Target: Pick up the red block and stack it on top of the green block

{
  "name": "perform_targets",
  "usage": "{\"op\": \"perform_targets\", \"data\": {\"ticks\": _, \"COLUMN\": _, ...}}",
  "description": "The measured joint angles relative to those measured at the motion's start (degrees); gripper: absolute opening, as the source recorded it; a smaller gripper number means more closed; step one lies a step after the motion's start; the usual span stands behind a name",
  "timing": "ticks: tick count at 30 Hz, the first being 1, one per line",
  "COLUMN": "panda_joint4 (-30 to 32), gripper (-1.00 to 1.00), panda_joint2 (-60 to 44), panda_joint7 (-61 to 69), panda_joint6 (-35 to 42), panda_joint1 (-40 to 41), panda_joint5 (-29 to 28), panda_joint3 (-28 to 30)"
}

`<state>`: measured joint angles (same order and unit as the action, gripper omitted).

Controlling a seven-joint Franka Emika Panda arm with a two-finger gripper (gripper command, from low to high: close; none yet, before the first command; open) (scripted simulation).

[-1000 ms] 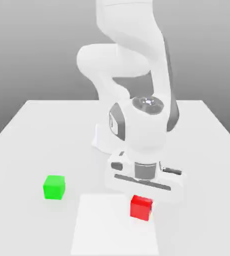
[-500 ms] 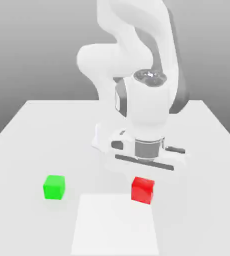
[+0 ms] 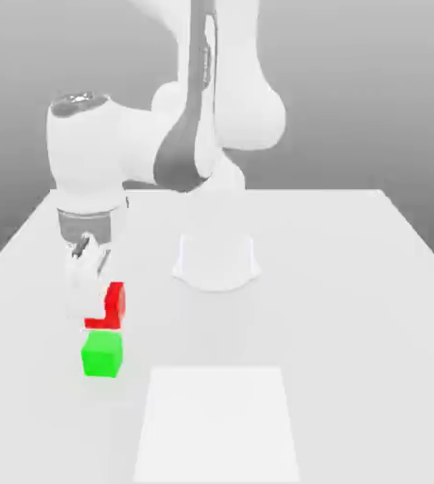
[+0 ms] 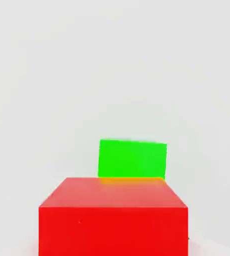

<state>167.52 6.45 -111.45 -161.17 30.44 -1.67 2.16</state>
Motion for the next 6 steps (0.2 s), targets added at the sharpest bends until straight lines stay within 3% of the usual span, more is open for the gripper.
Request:
{"op": "perform_targets", "data": {"ticks": 3, "panda_joint4": -0.2, "gripper": -1.0, "panda_joint2": -5.9, "panda_joint7": 0.4, "panda_joint6": -5.7, "panda_joint1": -0.2, "panda_joint5": 1.0, "panda_joint3": 0.3}}
{"op": "perform_targets", "data": {"ticks": 4, "panda_joint4": -0.2, "gripper": 1.0, "panda_joint2": -7.2, "panda_joint7": 0.7, "panda_joint6": -7.0, "panda_joint1": -0.3, "panda_joint5": 1.5, "panda_joint3": 0.1}}
{"op": "perform_targets", "data": {"ticks": 6, "panda_joint4": -0.2, "gripper": 1.0, "panda_joint2": -7.2, "panda_joint7": 0.7, "panda_joint6": -7.0, "panda_joint1": -0.5, "panda_joint5": 1.5, "panda_joint3": 0.1}}
